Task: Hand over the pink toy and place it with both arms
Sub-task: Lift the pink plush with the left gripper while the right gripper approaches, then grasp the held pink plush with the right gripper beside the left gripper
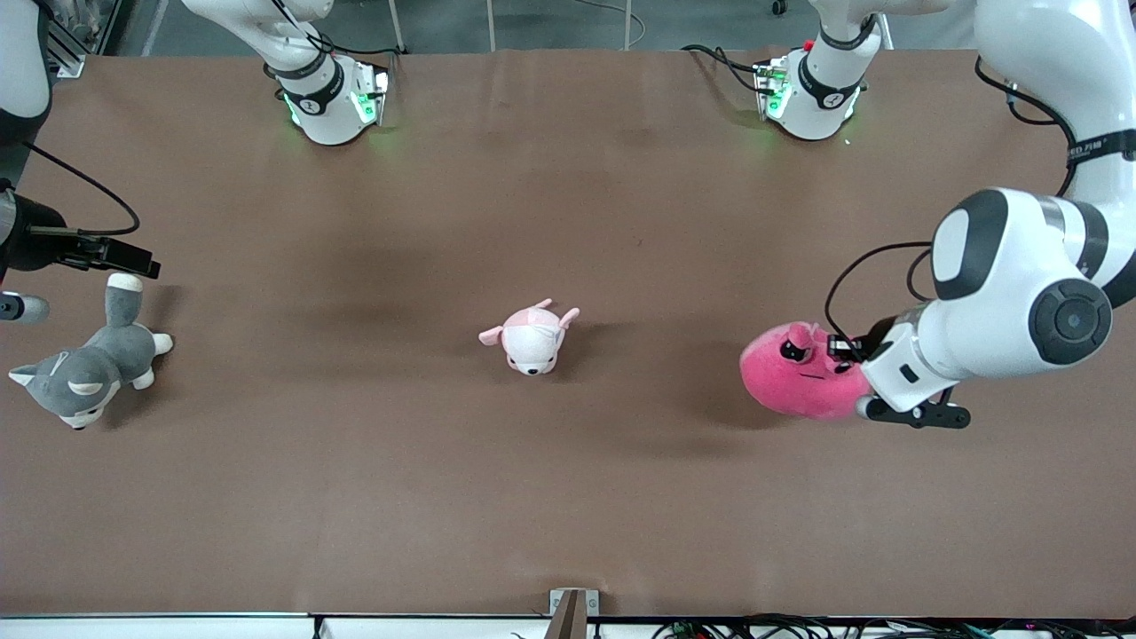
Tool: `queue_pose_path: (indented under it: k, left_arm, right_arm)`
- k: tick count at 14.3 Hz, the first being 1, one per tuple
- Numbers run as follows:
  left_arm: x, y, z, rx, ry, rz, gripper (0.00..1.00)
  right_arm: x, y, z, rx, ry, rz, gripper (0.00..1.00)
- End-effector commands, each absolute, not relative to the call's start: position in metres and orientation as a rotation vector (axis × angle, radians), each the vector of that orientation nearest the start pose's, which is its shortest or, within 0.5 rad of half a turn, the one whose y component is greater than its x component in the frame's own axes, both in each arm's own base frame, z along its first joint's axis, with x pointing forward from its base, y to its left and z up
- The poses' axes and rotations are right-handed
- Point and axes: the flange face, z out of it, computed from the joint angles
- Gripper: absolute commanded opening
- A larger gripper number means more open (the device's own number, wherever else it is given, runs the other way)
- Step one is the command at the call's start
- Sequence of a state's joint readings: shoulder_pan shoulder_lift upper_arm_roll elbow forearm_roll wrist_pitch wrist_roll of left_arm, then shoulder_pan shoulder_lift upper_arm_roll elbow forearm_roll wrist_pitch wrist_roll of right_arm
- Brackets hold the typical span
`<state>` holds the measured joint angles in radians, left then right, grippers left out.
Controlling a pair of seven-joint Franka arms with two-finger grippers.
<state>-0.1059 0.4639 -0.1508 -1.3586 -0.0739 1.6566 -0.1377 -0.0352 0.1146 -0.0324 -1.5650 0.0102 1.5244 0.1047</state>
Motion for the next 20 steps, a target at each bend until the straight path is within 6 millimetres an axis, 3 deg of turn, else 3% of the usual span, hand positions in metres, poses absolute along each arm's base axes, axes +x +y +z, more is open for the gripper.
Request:
queue_pose_path:
  k: [1, 4, 9, 11, 13, 16, 18, 20]
  left_arm:
    - [0.644, -0.220, 0.485, -3.308, 0.070, 0.295, 0.01]
    - [0.617, -0.303, 0.527, -3.395, -0.157, 0.290, 0.01]
    - [0.556, -0.432, 0.557, -3.497, -0.445, 0.236, 0.01]
    - [0.534, -0.473, 0.559, -3.543, -0.458, 0.198, 0.01]
    - [0.517, -0.497, 0.561, -3.569, -0.440, 0.185, 0.01]
    - [0.496, -0.526, 0.559, -3.587, -0.466, 0.195, 0.01]
    - [0.489, -0.534, 0.558, -3.585, -0.499, 0.211, 0.01]
    - [0.486, -0.538, 0.558, -3.587, -0.499, 0.214, 0.02]
  right_arm:
    - [0.578, -0.012, 0.562, -3.110, 0.396, 0.218, 1.00]
    - [0.578, 0.032, 0.566, -3.091, 0.593, 0.204, 1.00]
    - [0.572, 0.099, 0.571, -3.054, 0.823, 0.165, 1.00]
    - [0.568, 0.126, 0.579, -3.032, 0.910, 0.145, 1.00]
    - [0.560, 0.154, 0.583, -2.956, 1.111, 0.147, 1.00]
    - [0.555, 0.172, 0.586, -2.753, 1.368, 0.252, 1.00]
    - [0.549, 0.189, 0.587, -2.666, 1.511, 0.293, 1.00]
    - [0.535, 0.220, 0.588, -2.634, 1.596, 0.307, 1.00]
